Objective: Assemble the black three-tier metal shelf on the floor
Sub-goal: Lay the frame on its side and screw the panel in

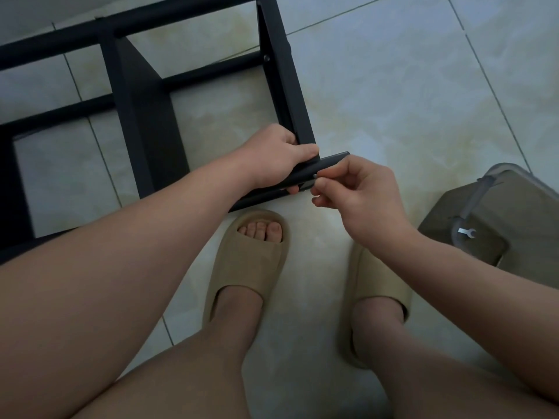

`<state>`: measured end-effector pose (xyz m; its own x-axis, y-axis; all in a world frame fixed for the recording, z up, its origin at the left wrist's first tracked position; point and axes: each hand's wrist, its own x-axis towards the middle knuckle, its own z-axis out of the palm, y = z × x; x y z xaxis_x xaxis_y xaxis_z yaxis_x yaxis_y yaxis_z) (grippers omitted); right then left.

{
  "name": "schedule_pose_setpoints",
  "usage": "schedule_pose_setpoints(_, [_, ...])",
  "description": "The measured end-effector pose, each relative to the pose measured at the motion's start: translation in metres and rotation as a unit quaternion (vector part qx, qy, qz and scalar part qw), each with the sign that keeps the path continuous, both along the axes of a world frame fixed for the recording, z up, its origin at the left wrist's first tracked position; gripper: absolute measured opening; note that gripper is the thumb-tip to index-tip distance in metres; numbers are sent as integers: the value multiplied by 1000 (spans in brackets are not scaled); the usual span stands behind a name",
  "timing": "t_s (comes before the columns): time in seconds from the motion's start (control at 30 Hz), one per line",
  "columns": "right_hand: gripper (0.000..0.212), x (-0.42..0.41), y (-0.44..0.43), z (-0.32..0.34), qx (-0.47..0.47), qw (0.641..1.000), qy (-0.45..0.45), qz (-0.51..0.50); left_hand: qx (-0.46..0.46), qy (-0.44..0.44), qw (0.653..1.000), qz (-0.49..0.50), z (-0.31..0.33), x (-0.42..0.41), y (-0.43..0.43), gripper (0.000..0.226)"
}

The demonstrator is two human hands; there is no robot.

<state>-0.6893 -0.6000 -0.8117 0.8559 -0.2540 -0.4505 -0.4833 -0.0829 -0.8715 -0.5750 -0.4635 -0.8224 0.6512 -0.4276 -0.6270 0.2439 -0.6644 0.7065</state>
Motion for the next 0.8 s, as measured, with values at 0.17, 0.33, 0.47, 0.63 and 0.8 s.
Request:
schedule_pose_setpoints(0.17, [28, -2, 0, -1, -86, 994, -38, 54, 1, -1, 1000, -5, -2, 0, 1, 47])
schedule_pose_setpoints(0.33, [33, 1, 1, -1, -124, 988, -44, 79, -8, 2, 1000, 2, -3, -1, 1, 46])
schedule_pose_setpoints(0.47, [26, 1, 3, -3, -21, 1000, -16, 16, -13, 8, 1000, 6, -3, 0, 1, 45])
schedule_pose_setpoints(0.63, [19, 5, 4, -2, 32, 999, 25, -30, -22, 14, 999, 23, -2, 0, 2, 39])
schedule_pose_setpoints(0.8, [20, 9, 0, 3, -64, 997, 39, 28, -32, 14, 999, 39, -3, -1, 1, 32])
